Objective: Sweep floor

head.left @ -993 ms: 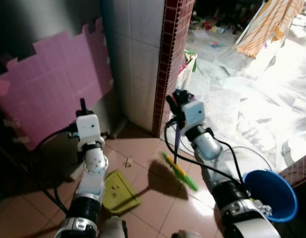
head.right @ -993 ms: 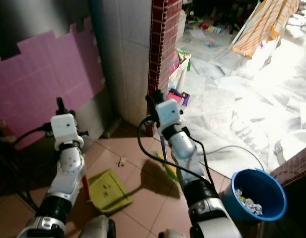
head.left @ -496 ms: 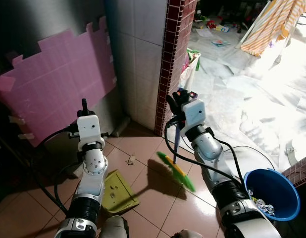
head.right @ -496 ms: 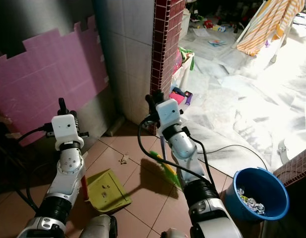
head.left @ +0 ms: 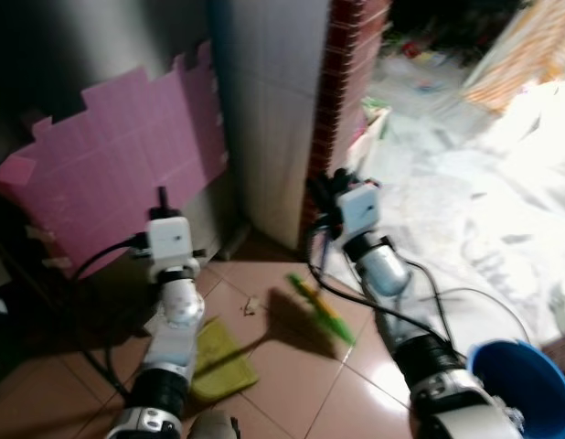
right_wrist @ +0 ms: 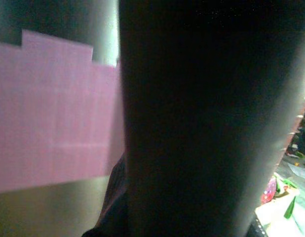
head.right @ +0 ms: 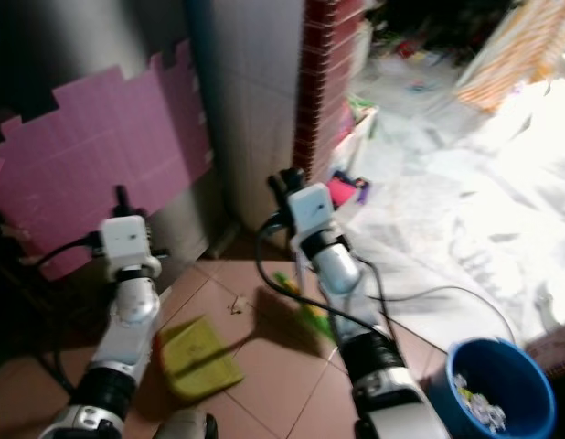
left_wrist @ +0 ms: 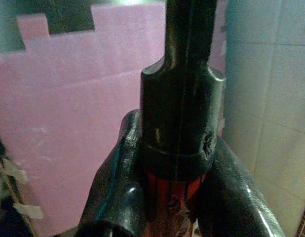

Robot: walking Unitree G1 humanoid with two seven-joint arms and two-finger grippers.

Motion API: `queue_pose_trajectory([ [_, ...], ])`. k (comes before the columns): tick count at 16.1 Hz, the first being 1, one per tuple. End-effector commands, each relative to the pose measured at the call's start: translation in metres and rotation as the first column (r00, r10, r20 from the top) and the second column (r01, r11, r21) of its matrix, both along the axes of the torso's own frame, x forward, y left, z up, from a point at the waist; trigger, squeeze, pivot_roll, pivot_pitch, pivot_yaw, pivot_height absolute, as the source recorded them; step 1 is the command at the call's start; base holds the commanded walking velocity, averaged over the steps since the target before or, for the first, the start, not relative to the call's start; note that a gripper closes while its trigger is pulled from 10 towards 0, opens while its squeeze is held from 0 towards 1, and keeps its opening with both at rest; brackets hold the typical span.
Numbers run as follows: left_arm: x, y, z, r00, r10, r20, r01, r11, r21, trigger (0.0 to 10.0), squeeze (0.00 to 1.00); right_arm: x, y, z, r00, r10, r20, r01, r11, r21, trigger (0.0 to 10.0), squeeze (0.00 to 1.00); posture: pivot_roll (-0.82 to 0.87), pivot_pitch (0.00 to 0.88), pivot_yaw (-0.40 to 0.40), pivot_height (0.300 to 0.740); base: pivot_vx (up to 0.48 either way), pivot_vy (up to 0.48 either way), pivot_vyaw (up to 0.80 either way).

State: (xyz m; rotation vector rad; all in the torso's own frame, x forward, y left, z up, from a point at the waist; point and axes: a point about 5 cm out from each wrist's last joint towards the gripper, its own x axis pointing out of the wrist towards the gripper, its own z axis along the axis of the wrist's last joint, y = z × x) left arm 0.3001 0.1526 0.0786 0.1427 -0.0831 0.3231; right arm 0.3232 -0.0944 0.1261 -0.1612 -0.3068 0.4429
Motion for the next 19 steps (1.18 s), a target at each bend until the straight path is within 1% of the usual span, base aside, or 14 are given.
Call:
queue_pose_trajectory([
  [1,0.006,0.003,0.017,0.997,-0.002,0.074,0.002,1.000,0.007,10.0,0.00,0.001,0.006,0.017,0.997,0.022,0.077,-0.023,1.000,0.009,10.0,0.00,0.00,0.000,-0.017,0.740,0.461,0.000,0.00],
  [4,0.006,0.002,0.016,0.998,0.001,0.069,-0.001,1.000,0.009,10.0,0.00,0.002,0.006,0.017,0.997,0.023,0.078,-0.024,1.000,0.009,10.0,0.00,0.00,0.000,-0.017,0.740,0.441,0.000,0.00],
  [6,0.006,0.002,0.016,0.997,0.025,0.069,-0.027,0.999,0.032,10.0,0.00,0.001,0.007,0.016,0.997,0.037,0.071,-0.038,0.999,0.001,10.0,0.00,0.00,0.000,-0.016,0.740,0.000,0.000,0.00],
  [8,0.005,0.003,0.013,0.998,0.036,0.058,-0.037,0.999,0.018,10.0,0.00,0.000,0.010,0.014,0.997,0.049,0.062,-0.049,0.999,-0.004,10.0,0.00,0.00,0.000,-0.020,0.740,0.000,0.000,0.00],
  [10,0.004,0.004,0.012,0.998,0.044,0.054,-0.046,0.999,0.027,10.0,0.00,0.000,0.012,0.012,0.997,0.068,0.043,-0.069,0.998,0.005,10.0,0.00,0.01,0.000,-0.024,0.740,0.000,0.000,0.00],
  [11,0.004,0.004,0.013,0.997,0.045,0.056,-0.047,0.998,0.030,10.0,0.00,0.000,0.013,0.012,0.997,0.069,0.042,-0.069,0.998,0.000,10.0,0.00,0.01,0.000,-0.031,0.740,0.000,0.000,0.00],
  [12,0.004,0.005,0.013,0.997,0.060,0.057,-0.062,0.998,0.030,10.0,0.00,-0.001,0.014,0.010,0.996,0.078,0.050,-0.076,0.997,-0.028,10.0,0.00,0.01,0.000,-0.032,0.740,0.000,0.000,0.00],
  [14,0.005,0.008,0.014,0.996,0.069,0.058,-0.071,0.997,0.031,10.0,0.00,-0.001,0.016,0.010,0.992,0.121,0.038,-0.120,0.992,-0.025,10.0,0.00,0.01,0.000,-0.022,0.740,0.000,0.000,0.00],
  [17,0.008,0.014,0.022,0.991,0.100,0.085,-0.105,0.993,0.059,10.0,0.00,0.001,0.009,0.014,0.996,0.079,0.052,-0.080,0.997,0.021,10.0,0.00,0.01,0.000,-0.010,0.740,0.000,0.000,0.00],
  [19,0.004,0.022,0.025,0.982,0.156,0.104,-0.166,0.981,0.102,10.0,0.00,-0.001,0.005,0.012,0.997,0.063,0.054,-0.064,0.998,0.028,10.0,0.00,0.01,0.000,-0.016,0.740,0.000,0.000,0.00],
])
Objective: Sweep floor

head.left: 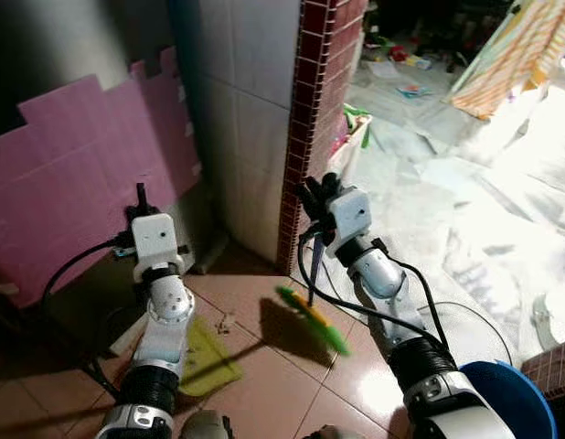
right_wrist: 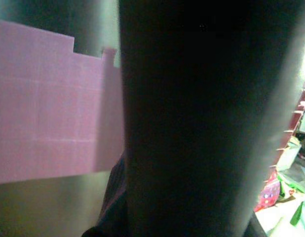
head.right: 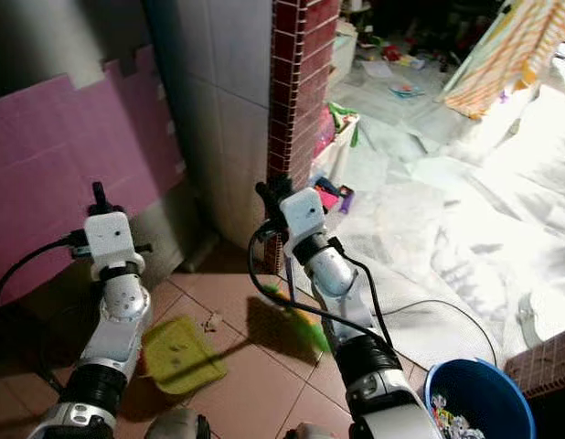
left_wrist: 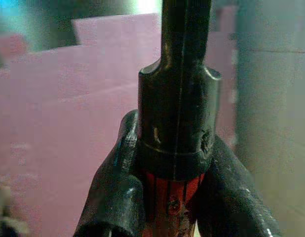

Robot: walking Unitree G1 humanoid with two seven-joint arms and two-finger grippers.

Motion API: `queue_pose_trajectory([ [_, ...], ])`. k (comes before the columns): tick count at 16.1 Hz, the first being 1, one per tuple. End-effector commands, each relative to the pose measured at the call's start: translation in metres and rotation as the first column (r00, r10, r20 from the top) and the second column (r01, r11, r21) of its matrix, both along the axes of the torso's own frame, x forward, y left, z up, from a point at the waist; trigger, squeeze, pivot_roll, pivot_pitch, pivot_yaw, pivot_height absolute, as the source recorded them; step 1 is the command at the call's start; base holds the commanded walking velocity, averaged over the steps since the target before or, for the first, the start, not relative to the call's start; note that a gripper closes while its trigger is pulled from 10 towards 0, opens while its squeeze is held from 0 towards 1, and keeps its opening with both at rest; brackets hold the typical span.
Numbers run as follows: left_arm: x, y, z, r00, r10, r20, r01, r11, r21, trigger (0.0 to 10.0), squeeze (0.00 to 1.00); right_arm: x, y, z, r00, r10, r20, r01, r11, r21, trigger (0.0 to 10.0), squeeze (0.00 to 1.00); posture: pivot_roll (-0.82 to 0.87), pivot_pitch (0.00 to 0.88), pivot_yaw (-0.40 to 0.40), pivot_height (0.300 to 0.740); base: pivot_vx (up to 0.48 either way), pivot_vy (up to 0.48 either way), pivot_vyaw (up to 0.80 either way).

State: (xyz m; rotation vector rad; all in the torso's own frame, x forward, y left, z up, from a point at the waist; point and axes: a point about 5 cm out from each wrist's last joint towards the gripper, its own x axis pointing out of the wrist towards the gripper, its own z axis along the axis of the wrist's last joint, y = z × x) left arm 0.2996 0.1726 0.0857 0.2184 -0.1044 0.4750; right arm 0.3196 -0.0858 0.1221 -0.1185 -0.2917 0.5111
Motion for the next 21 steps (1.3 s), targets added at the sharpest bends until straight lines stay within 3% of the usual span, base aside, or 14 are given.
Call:
queue_pose_trajectory([
  [1,0.004,0.005,0.023,0.994,0.011,0.104,-0.019,0.997,0.072,10.0,0.00,0.001,-0.005,0.014,0.997,-0.009,0.076,0.009,1.000,0.005,10.0,0.00,0.01,0.000,-0.013,0.740,0.000,0.000,0.00],
  [4,0.010,0.013,0.022,0.996,0.019,0.083,-0.024,0.998,0.061,10.0,0.00,0.002,-0.005,0.015,0.996,-0.027,0.084,0.026,1.000,0.006,10.0,0.00,0.01,0.000,-0.009,0.740,0.000,0.000,0.00],
  [10,0.011,0.013,0.010,0.999,0.011,0.041,-0.012,1.000,0.025,10.0,0.00,-0.001,-0.002,0.018,0.995,-0.026,0.098,0.025,1.000,0.015,10.0,0.00,-0.01,0.000,-0.014,0.740,0.000,0.000,0.80],
  [12,0.015,-0.006,0.002,0.999,-0.037,0.021,0.037,0.999,0.015,10.0,0.00,-0.006,-0.009,0.022,0.993,-0.058,0.105,0.054,0.998,0.043,10.0,0.00,-0.03,0.000,-0.023,0.740,0.000,0.000,0.00],
  [16,0.017,-0.010,-0.003,0.999,-0.034,0.019,0.033,0.999,0.019,10.0,0.00,-0.012,-0.009,0.021,0.994,-0.071,0.082,0.066,0.996,0.066,10.0,0.00,-0.05,0.056,-0.037,0.740,0.000,0.000,0.00],
  [19,0.020,-0.018,-0.008,0.997,-0.071,0.013,0.071,0.997,-0.015,10.0,0.00,-0.018,0.000,0.022,0.996,-0.056,0.070,0.051,0.996,0.078,10.0,0.00,-0.07,0.088,-0.042,0.740,0.000,0.000,0.00],
  [21,0.024,-0.032,-0.011,0.992,-0.130,-0.002,0.129,0.989,-0.068,10.0,0.00,-0.019,0.014,0.030,0.997,-0.042,0.072,0.035,0.994,0.105,10.0,0.00,-0.10,0.142,-0.060,0.740,0.000,0.000,0.00],
])
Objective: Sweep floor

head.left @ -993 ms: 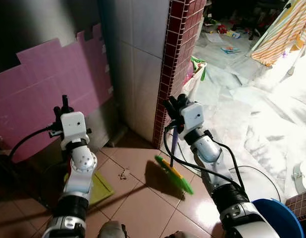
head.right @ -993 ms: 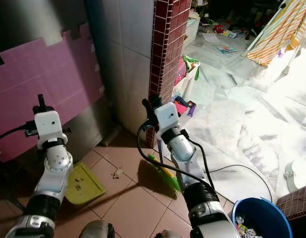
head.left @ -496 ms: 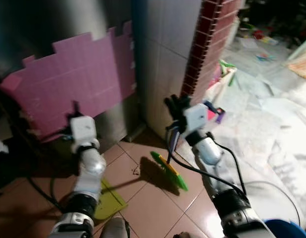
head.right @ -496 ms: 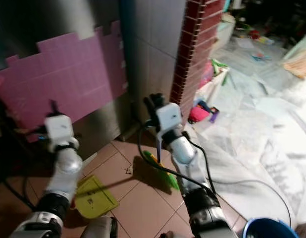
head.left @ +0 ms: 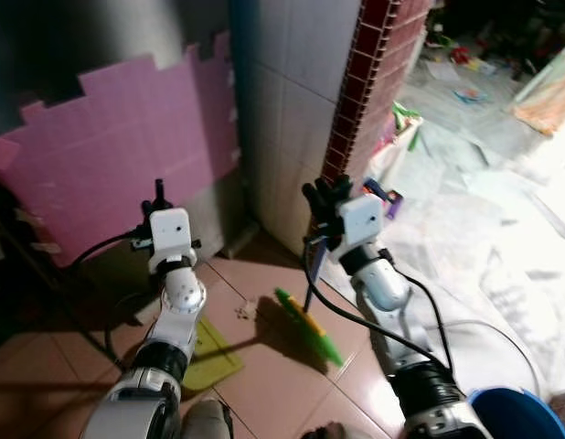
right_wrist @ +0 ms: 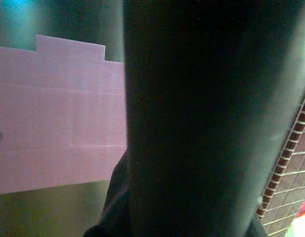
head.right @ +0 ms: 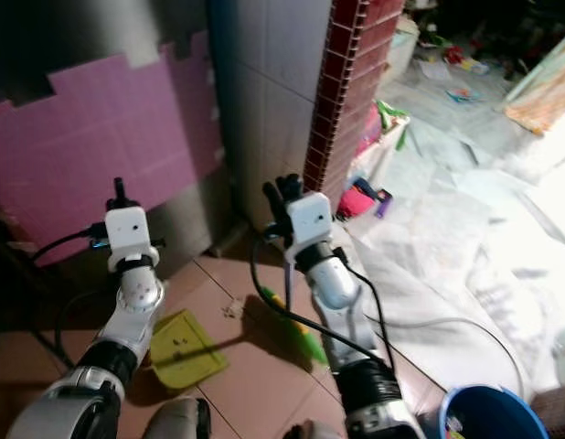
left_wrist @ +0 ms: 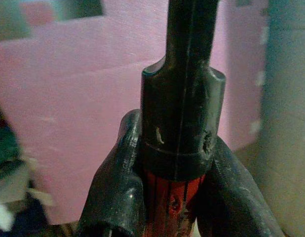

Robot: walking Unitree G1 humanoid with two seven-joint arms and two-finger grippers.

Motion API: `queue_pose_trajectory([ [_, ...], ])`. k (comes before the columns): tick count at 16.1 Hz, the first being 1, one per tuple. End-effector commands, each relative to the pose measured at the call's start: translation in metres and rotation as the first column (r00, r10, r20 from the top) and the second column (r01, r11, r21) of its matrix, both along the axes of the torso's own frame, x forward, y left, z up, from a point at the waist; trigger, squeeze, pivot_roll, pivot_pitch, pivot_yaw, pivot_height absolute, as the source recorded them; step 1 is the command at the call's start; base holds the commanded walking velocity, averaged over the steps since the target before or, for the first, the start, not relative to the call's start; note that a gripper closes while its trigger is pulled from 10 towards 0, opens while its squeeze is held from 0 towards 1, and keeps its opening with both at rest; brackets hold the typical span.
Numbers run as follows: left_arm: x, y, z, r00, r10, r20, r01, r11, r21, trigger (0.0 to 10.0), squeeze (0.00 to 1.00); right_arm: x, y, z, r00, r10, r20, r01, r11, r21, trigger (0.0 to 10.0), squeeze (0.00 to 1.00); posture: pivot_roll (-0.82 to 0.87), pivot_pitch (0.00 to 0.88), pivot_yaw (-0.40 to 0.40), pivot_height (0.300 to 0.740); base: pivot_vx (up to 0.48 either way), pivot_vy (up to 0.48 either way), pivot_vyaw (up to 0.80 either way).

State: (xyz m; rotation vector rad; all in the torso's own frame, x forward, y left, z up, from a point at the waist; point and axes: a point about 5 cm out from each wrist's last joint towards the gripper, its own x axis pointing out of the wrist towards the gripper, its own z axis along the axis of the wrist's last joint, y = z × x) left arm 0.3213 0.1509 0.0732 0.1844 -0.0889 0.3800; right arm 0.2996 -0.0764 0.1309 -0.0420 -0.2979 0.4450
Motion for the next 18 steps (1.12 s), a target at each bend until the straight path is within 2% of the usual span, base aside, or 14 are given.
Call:
queue_pose_trajectory([
  [1,0.002,-0.013,0.000,0.999,-0.040,0.004,0.041,0.998,-0.044,10.0,0.00,0.000,0.008,0.022,0.996,0.011,0.087,-0.013,1.000,0.021,10.0,0.00,-0.12,0.158,-0.067,0.740,0.000,0.000,0.00],
  [6,-0.005,-0.030,-0.013,0.998,-0.052,-0.035,0.050,0.998,-0.045,10.0,0.00,-0.002,0.017,0.031,0.997,-0.040,0.064,0.036,0.998,0.058,10.0,0.00,-0.18,0.197,-0.118,0.740,0.000,0.000,0.00],
  [9,-0.011,-0.035,-0.019,0.997,-0.061,-0.037,0.059,0.997,-0.056,10.0,0.00,-0.002,0.034,0.033,0.999,0.027,0.028,-0.030,0.994,0.108,10.0,0.00,-0.17,0.206,-0.143,0.740,0.000,0.000,0.00],
  [13,-0.014,-0.035,-0.024,0.996,-0.062,-0.064,0.057,0.996,-0.075,10.0,0.00,0.001,0.052,0.043,0.994,0.086,0.066,-0.092,0.991,0.095,10.0,0.00,-0.15,0.206,-0.155,0.740,0.000,0.000,0.00],
  [15,-0.013,-0.041,-0.026,0.991,-0.107,-0.084,0.095,0.986,-0.138,10.0,0.00,0.009,0.061,0.058,0.986,0.121,0.116,-0.131,0.988,0.077,10.0,0.00,-0.13,0.197,-0.154,0.740,0.000,0.000,0.00],
  [16,-0.014,-0.044,-0.029,0.987,-0.122,-0.102,0.105,0.981,-0.161,10.0,0.00,0.013,0.065,0.069,0.976,0.153,0.153,-0.163,0.985,0.054,10.0,0.00,-0.12,0.192,-0.153,0.740,0.000,0.000,0.00],
  [18,-0.015,-0.049,-0.031,0.982,-0.153,-0.115,0.130,0.974,-0.184,10.0,0.00,0.019,0.067,0.096,0.958,0.201,0.206,-0.218,0.974,0.063,10.0,0.00,-0.12,0.187,-0.148,0.740,0.000,0.000,0.00],
])
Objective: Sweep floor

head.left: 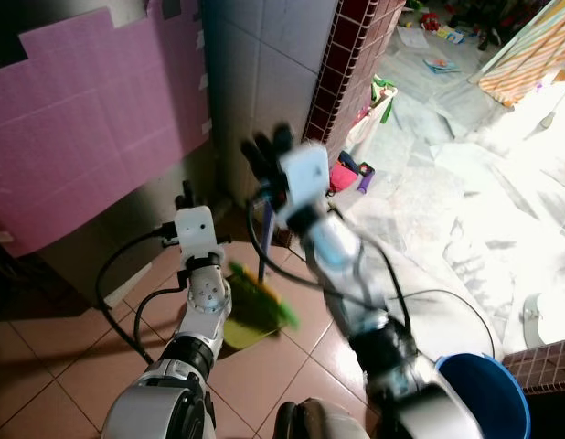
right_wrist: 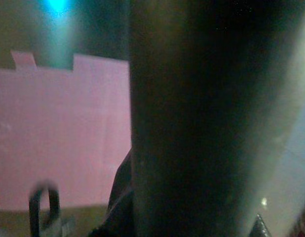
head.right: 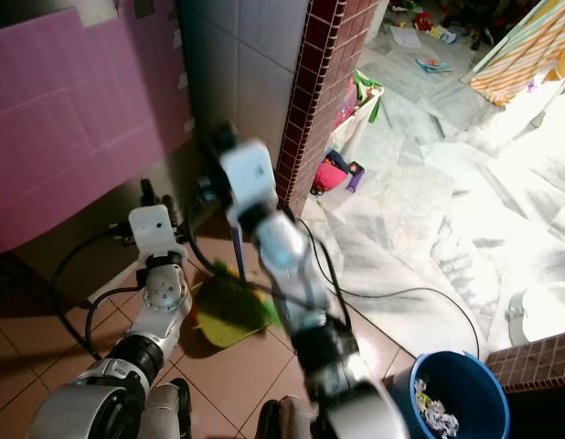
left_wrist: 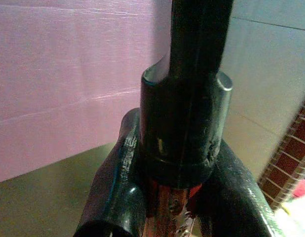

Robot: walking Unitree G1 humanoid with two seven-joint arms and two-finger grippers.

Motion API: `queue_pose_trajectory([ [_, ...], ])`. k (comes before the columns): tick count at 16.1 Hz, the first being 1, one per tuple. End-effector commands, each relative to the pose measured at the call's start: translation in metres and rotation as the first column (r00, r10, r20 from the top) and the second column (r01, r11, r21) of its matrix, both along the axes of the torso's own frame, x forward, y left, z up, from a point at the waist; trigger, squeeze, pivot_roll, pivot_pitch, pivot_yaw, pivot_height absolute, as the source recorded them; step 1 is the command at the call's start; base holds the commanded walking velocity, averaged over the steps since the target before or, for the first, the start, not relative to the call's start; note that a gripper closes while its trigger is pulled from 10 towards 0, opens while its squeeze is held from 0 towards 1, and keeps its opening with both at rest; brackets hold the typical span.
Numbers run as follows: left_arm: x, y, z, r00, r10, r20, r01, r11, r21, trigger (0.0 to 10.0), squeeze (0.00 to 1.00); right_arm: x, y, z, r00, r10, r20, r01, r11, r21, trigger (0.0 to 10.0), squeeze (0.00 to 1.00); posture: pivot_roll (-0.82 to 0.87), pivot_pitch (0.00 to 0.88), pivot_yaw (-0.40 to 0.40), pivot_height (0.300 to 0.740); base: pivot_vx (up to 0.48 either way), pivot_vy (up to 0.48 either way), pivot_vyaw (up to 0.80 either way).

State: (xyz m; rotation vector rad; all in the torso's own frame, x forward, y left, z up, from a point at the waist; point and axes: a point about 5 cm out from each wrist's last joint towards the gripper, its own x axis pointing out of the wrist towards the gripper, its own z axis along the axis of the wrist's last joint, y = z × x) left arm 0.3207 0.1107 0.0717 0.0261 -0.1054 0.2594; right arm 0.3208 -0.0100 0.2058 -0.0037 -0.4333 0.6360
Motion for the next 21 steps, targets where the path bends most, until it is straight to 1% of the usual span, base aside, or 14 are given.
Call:
queue_pose_trajectory([
  [1,-0.015,-0.011,-0.030,0.985,-0.044,-0.167,0.040,0.999,-0.030,10.0,0.00,0.001,0.001,0.035,0.994,0.036,0.105,-0.042,0.998,0.056,10.0,0.00,-0.11,0.186,-0.144,0.740,0.000,0.000,0.00],
  [2,-0.016,-0.014,-0.031,0.983,-0.061,-0.175,0.056,0.998,-0.035,10.0,0.00,0.004,-0.001,0.053,0.986,0.075,0.149,-0.083,0.995,0.050,10.0,0.00,-0.11,0.182,-0.142,0.740,0.000,0.000,0.00],
  [5,-0.014,-0.018,-0.030,0.980,-0.091,-0.179,0.085,0.995,-0.044,10.0,0.00,0.008,-0.005,0.073,0.971,0.091,0.221,-0.103,0.994,0.046,10.0,0.00,-0.11,0.176,-0.138,0.740,0.000,0.000,0.00],
  [6,-0.013,-0.020,-0.029,0.979,-0.101,-0.179,0.093,0.994,-0.050,10.0,0.00,0.009,-0.006,0.073,0.964,0.098,0.245,-0.108,0.994,0.027,10.0,0.00,-0.10,0.178,-0.139,0.740,0.000,0.000,0.00],
  [8,-0.011,-0.023,-0.027,0.974,-0.123,-0.190,0.111,0.991,-0.071,10.0,0.00,0.015,-0.008,0.054,0.965,0.109,0.240,-0.104,0.994,-0.032,10.0,0.00,-0.08,0.181,-0.140,0.740,0.000,0.000,0.00],
  [9,-0.009,-0.024,-0.027,0.970,-0.140,-0.197,0.125,0.988,-0.086,10.0,0.00,0.017,-0.008,0.037,0.965,0.105,0.239,-0.083,0.991,-0.101,10.0,0.00,-0.07,0.180,-0.141,0.740,0.000,0.000,0.00],
  [11,-0.008,-0.020,-0.022,0.977,-0.132,-0.170,0.119,0.989,-0.083,10.0,0.00,0.022,-0.007,0.005,0.981,0.056,0.187,-0.017,0.979,-0.202,10.0,0.00,-0.05,0.178,-0.140,0.740,0.000,0.000,0.00],
  [12,-0.008,-0.018,-0.019,0.981,-0.121,-0.154,0.107,0.990,-0.095,10.0,0.00,0.023,-0.006,-0.012,0.990,0.037,0.134,-0.005,0.972,-0.233,10.0,0.00,-0.04,0.179,-0.138,0.740,0.000,0.000,0.00],
  [13,-0.009,-0.016,-0.017,0.983,-0.116,-0.141,0.101,0.989,-0.105,10.0,0.00,0.022,-0.003,-0.025,0.995,0.051,0.083,-0.030,0.971,-0.239,10.0,0.00,-0.02,0.178,-0.135,0.740,0.000,0.000,0.00],
  [14,-0.010,-0.015,-0.015,0.985,-0.113,-0.131,0.098,0.988,-0.116,10.0,0.00,0.020,-0.001,-0.032,0.995,0.065,0.072,-0.047,0.974,-0.223,10.0,0.00,-0.02,0.178,-0.133,0.740,0.000,0.000,0.00],
  [15,-0.012,-0.015,-0.015,0.985,-0.116,-0.127,0.098,0.985,-0.144,10.0,0.00,0.018,0.002,-0.041,0.997,0.074,0.022,-0.068,0.975,-0.211,10.0,0.00,-0.01,0.176,-0.132,0.740,0.000,0.000,0.00],
  [16,-0.015,-0.014,-0.015,0.985,-0.118,-0.124,0.099,0.984,-0.147,10.0,0.00,0.014,0.006,-0.056,0.994,0.082,-0.067,-0.092,0.982,-0.163,10.0,0.00,0.00,0.168,-0.130,0.740,0.000,0.000,0.00],
  [19,-0.017,-0.012,-0.018,0.983,-0.122,-0.137,0.101,0.983,-0.150,10.0,0.00,0.006,0.009,-0.073,0.985,0.102,-0.142,-0.120,0.985,-0.121,10.0,0.00,0.00,0.156,-0.124,0.740,0.000,0.000,0.00],
  [21,-0.017,-0.011,-0.017,0.981,-0.127,-0.145,0.105,0.982,-0.155,10.0,0.00,0.001,0.008,-0.082,0.972,0.125,-0.197,-0.141,0.988,-0.068,10.0,0.00,-0.01,0.142,-0.117,0.740,0.000,0.000,0.00],
])
